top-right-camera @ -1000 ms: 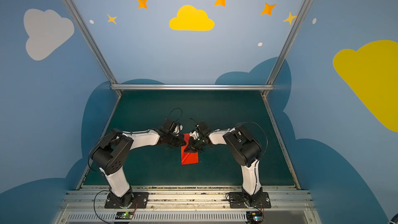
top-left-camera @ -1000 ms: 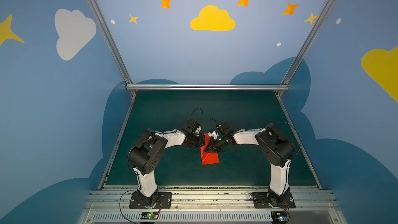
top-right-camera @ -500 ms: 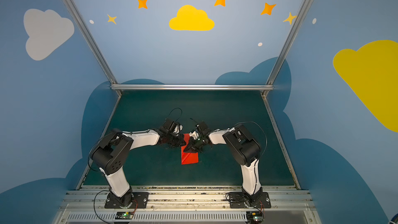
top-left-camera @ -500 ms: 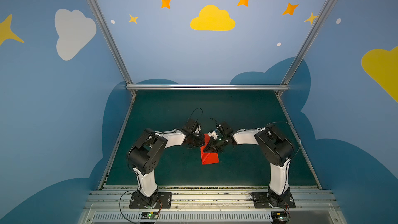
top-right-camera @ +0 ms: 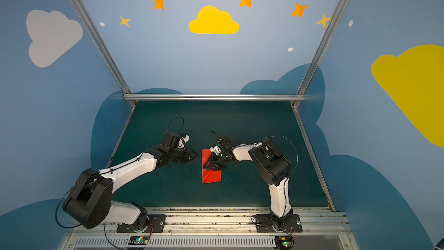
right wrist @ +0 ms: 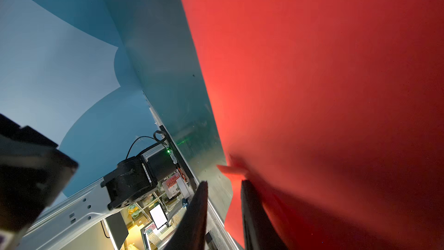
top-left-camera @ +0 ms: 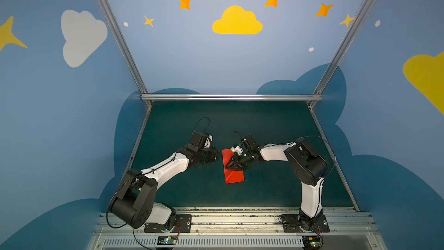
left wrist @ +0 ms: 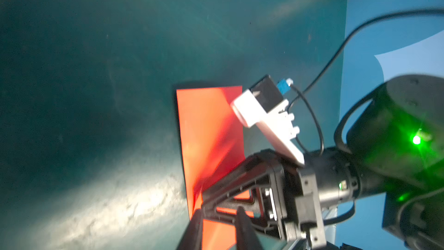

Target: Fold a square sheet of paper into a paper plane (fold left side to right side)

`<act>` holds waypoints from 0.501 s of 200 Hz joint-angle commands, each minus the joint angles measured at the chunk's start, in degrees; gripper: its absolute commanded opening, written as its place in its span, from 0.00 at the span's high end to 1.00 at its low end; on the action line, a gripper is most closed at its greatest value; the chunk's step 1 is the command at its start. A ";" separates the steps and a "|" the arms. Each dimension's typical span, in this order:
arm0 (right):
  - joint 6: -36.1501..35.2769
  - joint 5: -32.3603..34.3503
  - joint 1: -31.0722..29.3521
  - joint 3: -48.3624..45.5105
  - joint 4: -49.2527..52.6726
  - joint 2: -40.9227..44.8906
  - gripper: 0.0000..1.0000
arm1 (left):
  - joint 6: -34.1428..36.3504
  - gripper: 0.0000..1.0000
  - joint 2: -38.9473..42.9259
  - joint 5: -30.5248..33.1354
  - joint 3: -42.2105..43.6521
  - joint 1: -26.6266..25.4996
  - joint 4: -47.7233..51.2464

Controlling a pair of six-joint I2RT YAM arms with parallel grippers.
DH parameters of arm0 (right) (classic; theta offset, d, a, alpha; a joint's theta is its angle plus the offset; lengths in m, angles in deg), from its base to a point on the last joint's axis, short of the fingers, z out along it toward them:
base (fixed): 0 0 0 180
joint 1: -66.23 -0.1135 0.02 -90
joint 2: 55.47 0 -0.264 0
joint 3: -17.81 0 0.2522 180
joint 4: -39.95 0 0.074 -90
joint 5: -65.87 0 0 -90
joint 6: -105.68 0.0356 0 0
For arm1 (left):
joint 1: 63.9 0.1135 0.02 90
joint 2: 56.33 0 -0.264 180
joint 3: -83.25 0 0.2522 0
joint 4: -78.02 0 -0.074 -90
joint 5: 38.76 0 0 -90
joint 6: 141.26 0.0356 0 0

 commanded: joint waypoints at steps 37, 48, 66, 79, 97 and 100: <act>-0.66 4.27 -0.77 -1.56 5.63 -0.61 0.73 | -0.97 0.96 4.15 0.60 6.07 -7.47 0.70; -0.67 4.23 -0.79 -1.74 5.68 -0.57 0.74 | -0.90 0.96 3.18 0.68 6.10 -8.61 -0.33; -0.71 4.50 -0.88 -1.93 5.80 -0.56 0.74 | -0.66 0.96 0.70 0.66 5.20 -10.39 -1.58; -0.67 4.58 -0.90 -1.92 5.80 -0.55 0.74 | -0.44 0.96 -1.64 0.69 4.33 -11.46 -2.50; -0.53 4.75 -0.97 -2.01 5.88 -0.55 0.75 | 0.23 0.96 -4.74 0.85 2.92 -12.41 -3.00; -0.53 4.77 -0.97 -2.01 5.88 -0.57 0.75 | 0.35 0.96 -5.20 0.79 2.74 -12.49 -2.97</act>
